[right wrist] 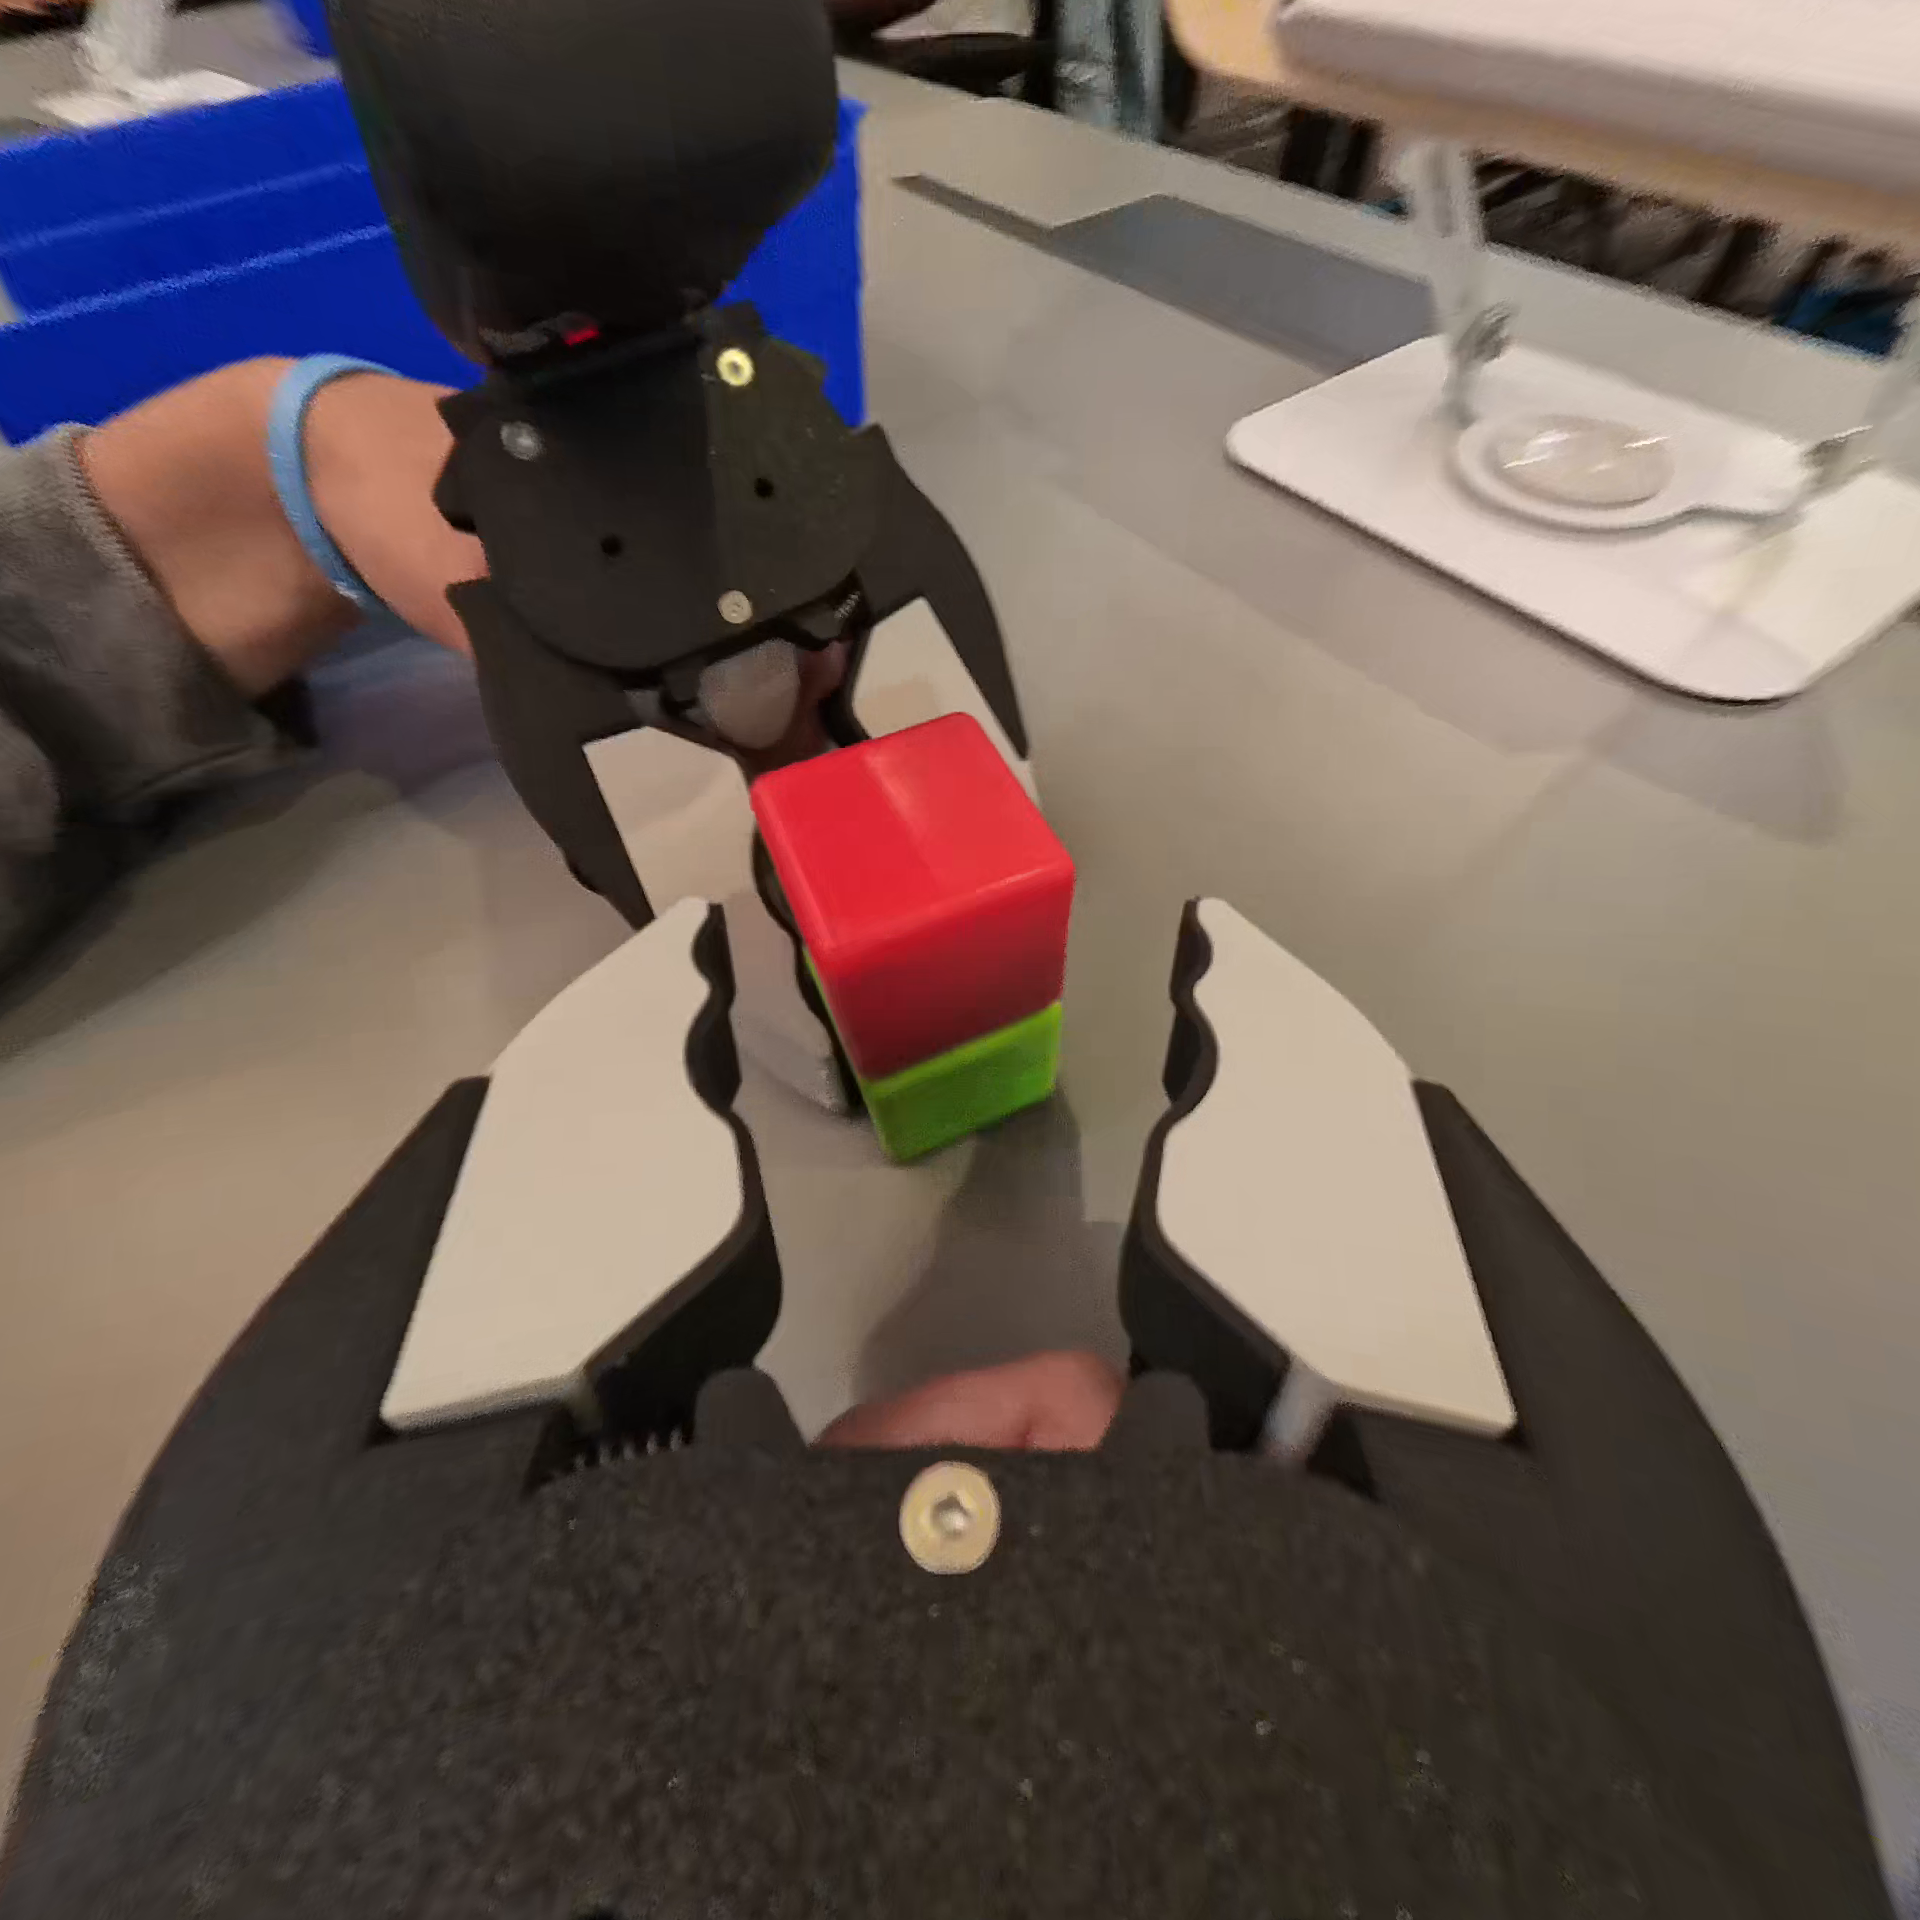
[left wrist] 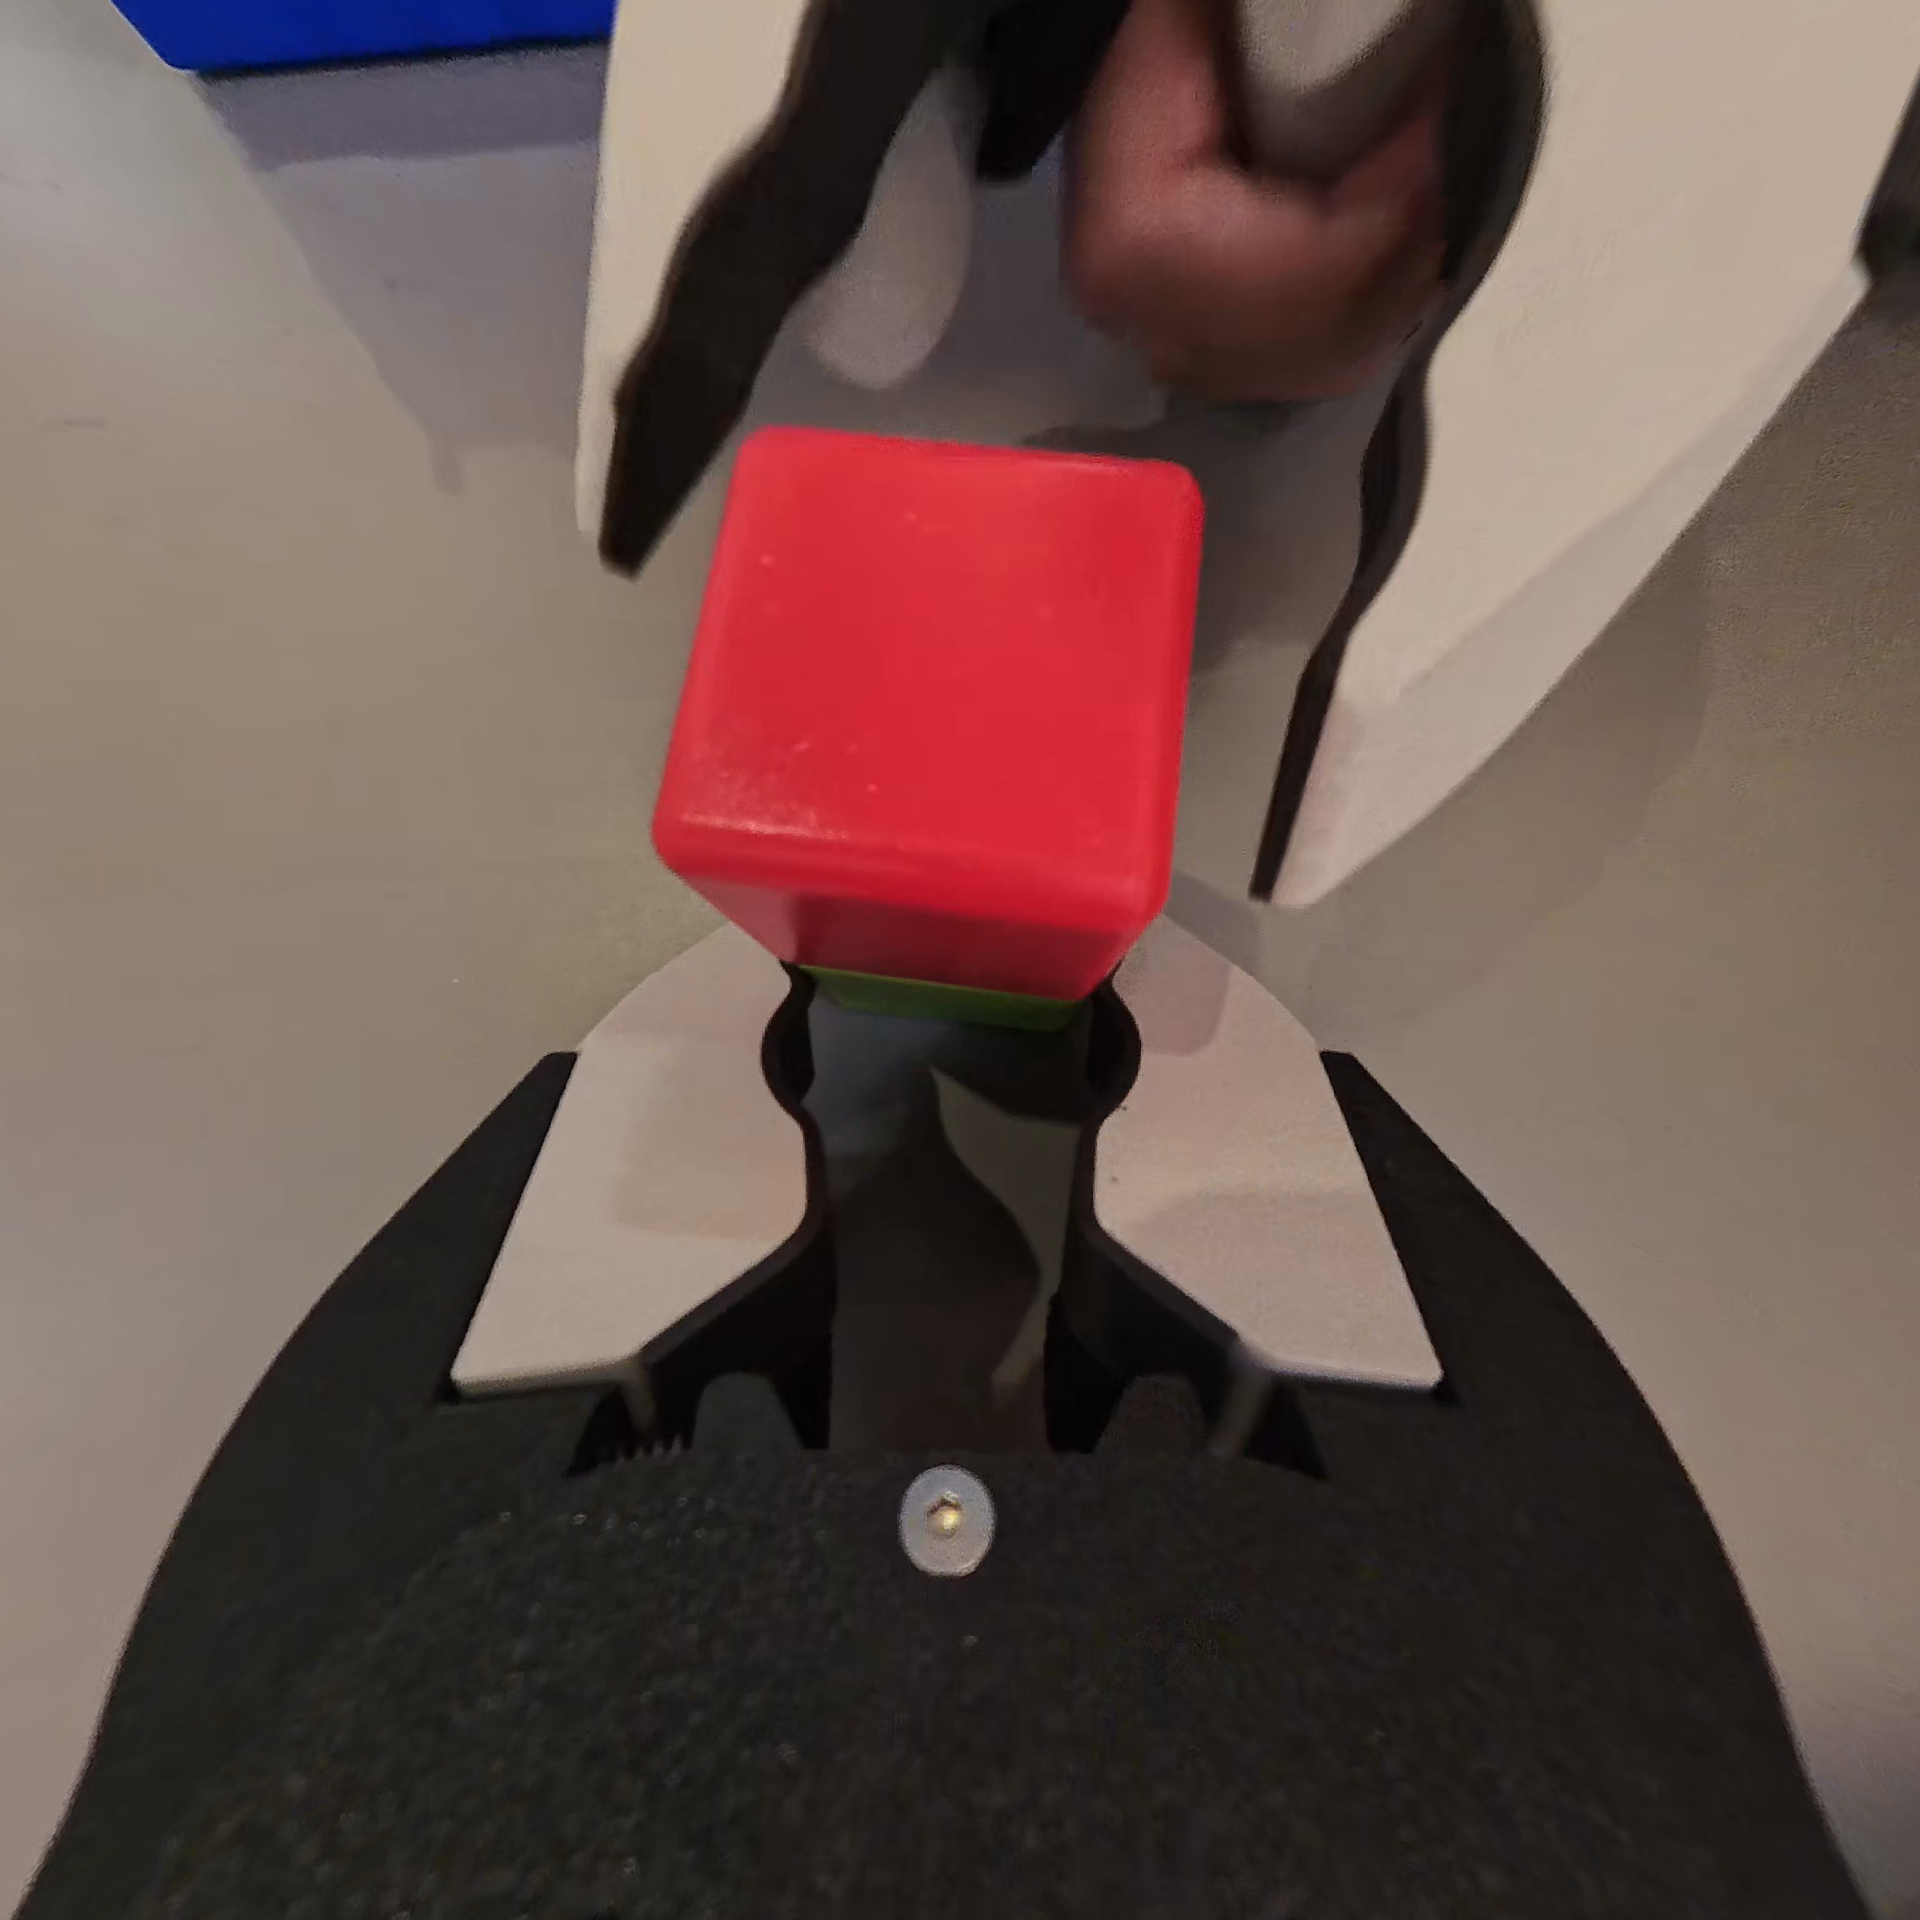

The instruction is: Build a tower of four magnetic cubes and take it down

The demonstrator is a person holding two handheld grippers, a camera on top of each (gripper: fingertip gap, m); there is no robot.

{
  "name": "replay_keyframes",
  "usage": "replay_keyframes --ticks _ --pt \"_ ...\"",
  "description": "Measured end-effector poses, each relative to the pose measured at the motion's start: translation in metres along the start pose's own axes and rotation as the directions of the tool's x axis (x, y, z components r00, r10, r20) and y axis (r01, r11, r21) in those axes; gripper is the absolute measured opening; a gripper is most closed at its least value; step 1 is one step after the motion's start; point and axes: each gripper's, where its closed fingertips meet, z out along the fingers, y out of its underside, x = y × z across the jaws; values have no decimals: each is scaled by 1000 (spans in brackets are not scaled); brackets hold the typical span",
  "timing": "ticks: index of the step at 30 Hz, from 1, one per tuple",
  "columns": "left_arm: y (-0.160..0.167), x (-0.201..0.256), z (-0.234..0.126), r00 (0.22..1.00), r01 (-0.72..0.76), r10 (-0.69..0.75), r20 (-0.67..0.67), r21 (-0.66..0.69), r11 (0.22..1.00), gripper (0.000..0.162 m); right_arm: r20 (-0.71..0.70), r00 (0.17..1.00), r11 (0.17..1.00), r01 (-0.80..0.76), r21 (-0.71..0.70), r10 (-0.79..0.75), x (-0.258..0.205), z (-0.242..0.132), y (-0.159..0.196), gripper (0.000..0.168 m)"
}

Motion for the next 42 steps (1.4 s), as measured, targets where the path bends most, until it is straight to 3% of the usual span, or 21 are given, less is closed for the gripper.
replay_keyframes --ticks 1,3,4,17,20,24,29,31,33,36,42 --pt "0 0 0 1000 0 0 0 0 1000 50 39 999 1000 -13 2 13 -2 5 0 79" --pt "0 1 0 1000 -2 2 -3 1 1000 50 87 996 1000 18 -1 -18 -8 8 0 57" --pt "0 1 0 1000 -4 4 -6 1 1000 50 63 996 998 55 27 -56 -6 7 -3 53" --pt "-9 9 -4 998 -22 25 -49 63 998 49 45 996 984 64 164 -72 -9 -5 -18 52" --pt "-1 10 2 998 -39 39 -47 -2 999 50 83 996 948 -50 313 26 -2 -26 -43 52" --pt "-1 10 2 998 -37 37 -48 -2 999 49 -15 999 946 -36 323 43 5 -58 -73 52" --pt "-1 10 2 998 -35 35 -48 -2 999 50 -346 938 970 61 236 25 36 -165 -127 52" --pt "-1 10 2 998 -34 34 -49 -2 999 50 -514 857 987 50 150 35 68 -212 -116 52" --pt "-1 10 2 998 -35 34 -49 -2 999 50 -630 777 1000 -7 5 8 102 -244 -79 52" --pt "-1 10 2 998 -35 35 -48 -2 999 50 -626 779 956 -194 -220 14 129 -256 -6 52" --pt "-1 10 2 998 -34 34 -49 -1 999 50 -520 849 808 -241 -538 -93 133 -242 74 52"
